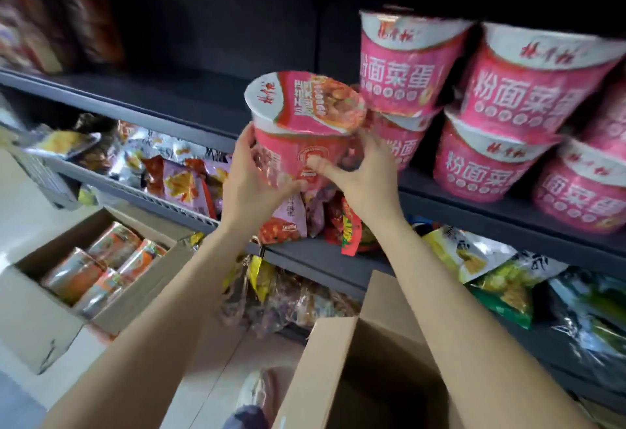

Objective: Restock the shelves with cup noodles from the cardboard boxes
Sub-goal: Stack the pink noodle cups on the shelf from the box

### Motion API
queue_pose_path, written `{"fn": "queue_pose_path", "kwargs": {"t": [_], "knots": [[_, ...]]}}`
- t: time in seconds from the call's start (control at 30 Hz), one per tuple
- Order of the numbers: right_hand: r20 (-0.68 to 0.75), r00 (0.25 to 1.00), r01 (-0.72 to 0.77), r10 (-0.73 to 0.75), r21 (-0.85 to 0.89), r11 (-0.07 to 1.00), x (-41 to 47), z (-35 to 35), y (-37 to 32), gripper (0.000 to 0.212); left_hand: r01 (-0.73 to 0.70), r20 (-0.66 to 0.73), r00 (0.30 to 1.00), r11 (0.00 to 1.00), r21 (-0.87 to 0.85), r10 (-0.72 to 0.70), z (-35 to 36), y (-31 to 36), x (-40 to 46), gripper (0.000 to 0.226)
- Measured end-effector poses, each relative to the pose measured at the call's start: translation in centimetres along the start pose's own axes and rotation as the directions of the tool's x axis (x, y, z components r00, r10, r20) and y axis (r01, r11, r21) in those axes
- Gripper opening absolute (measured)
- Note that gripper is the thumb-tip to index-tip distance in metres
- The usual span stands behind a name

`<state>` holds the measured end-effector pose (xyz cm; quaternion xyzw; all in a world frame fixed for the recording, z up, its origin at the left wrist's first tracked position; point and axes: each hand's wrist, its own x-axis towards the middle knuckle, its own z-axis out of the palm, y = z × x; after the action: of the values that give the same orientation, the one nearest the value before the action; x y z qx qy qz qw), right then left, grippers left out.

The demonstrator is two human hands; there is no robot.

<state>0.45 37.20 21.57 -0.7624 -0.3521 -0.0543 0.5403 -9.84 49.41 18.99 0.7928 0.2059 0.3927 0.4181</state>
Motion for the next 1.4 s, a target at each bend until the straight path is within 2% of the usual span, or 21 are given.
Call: {"fn": "queue_pose_path", "kwargs": {"t": [0.1,0.23,0.3,0.4,0.57,0.67,0.77,0.83,0.9,0.93,0.97,1.03,1.13,1.17,1.23,1.27,1.33,1.4], "knots": [[-0.033,0.999,0.006,-0.008,-0.083,0.997,3.6,3.1,0.2,0.06,0.027,-0.066,0.998,0.998,0.063,-0.023,1.8,-1.9,4.9,0.098],[0.096,0.995,0.035,-0.011,-0.257,0.966,6.4,5.5,2.2,0.06,0.084,-0.068,0.995,0.98,0.182,-0.072,4.7,-3.8,9.5,0.047],[0.137,0.99,0.066,-0.017,-0.363,0.93,6.8,6.1,3.4,0.061,0.102,-0.028,0.995,0.979,0.179,-0.098,5.8,-3.9,10.2,0.047],[0.113,0.992,0.094,-0.057,-0.347,0.933,5.9,6.0,4.1,0.056,0.116,0.002,0.993,0.988,0.105,-0.117,6.3,-3.5,9.1,0.052],[-0.042,0.969,0.223,-0.243,-0.271,0.936,-0.8,3.4,5.1,0.035,-0.068,-0.142,0.987,0.997,0.035,0.072,4.6,-3.4,2.0,0.032],[-0.03,0.951,0.284,-0.309,-0.322,0.903,-7.4,1.5,7.9,0.027,-0.169,-0.157,0.973,0.986,0.009,0.169,4.5,-4.4,-5.0,0.023],[0.049,0.969,0.243,-0.243,-0.379,0.893,-14.6,-0.1,12.3,0.022,-0.152,-0.072,0.985,0.987,0.051,0.155,6.0,-6.6,-12.4,0.022],[0.105,0.986,0.164,-0.13,-0.453,0.877,-19.1,-0.7,15.8,0.021,-0.029,0.034,0.999,0.995,0.093,0.026,7.5,-8.0,-16.9,0.024],[0.211,0.975,0.059,0.063,-0.526,0.848,-22.7,-0.7,19.1,0.024,0.062,0.186,0.978,0.985,0.16,-0.092,9.0,-9.4,-20.5,0.025],[0.279,0.939,-0.007,0.202,-0.571,0.821,-24.2,-0.6,20.6,0.026,0.082,0.259,0.956,0.975,0.206,-0.136,9.7,-10.2,-21.9,0.026],[0.343,0.872,-0.067,0.349,-0.623,0.779,-25.6,-0.2,22.2,0.029,0.102,0.328,0.926,0.961,0.256,-0.186,10.4,-11.1,-23.1,0.029],[0.425,0.702,-0.133,0.572,-0.71,0.691,-28.0,0.4,25.4,0.038,0.146,0.443,0.841,0.918,0.368,-0.311,11.5,-12.9,-24.6,0.044],[0.476,0.536,-0.147,0.697,-0.761,0.632,-31.3,1.6,29.7,0.038,0.176,0.512,0.722,0.839,0.515,-0.465,13.0,-14.9,-25.7,0.062],[0.494,0.485,-0.113,0.722,-0.783,0.611,-32.3,2.1,30.9,0.035,0.191,0.504,0.716,0.83,0.524,-0.483,13.5,-15.3,-26.1,0.063],[0.529,0.392,-0.022,0.753,-0.812,0.583,-34.3,3.1,33.4,0.036,0.205,0.469,0.759,0.849,0.486,-0.452,14.0,-16.1,-26.8,0.061],[0.551,0.345,0.016,0.76,-0.813,0.582,-35.3,3.5,34.7,0.045,0.207,0.456,0.782,0.868,0.452,-0.424,14.1,-16.4,-27.3,0.059],[0.583,0.242,0.127,0.775,-0.811,0.571,-37.1,4.1,36.9,0.076,0.224,0.437,0.81,0.895,0.386,-0.391,14.1,-17.1,-28.0,0.058],[0.604,0.169,0.251,0.779,-0.791,0.558,-38.6,4.5,38.8,0.089,0.235,0.433,0.817,0.905,0.354,-0.381,14.1,-17.5,-28.3,0.056]]}}
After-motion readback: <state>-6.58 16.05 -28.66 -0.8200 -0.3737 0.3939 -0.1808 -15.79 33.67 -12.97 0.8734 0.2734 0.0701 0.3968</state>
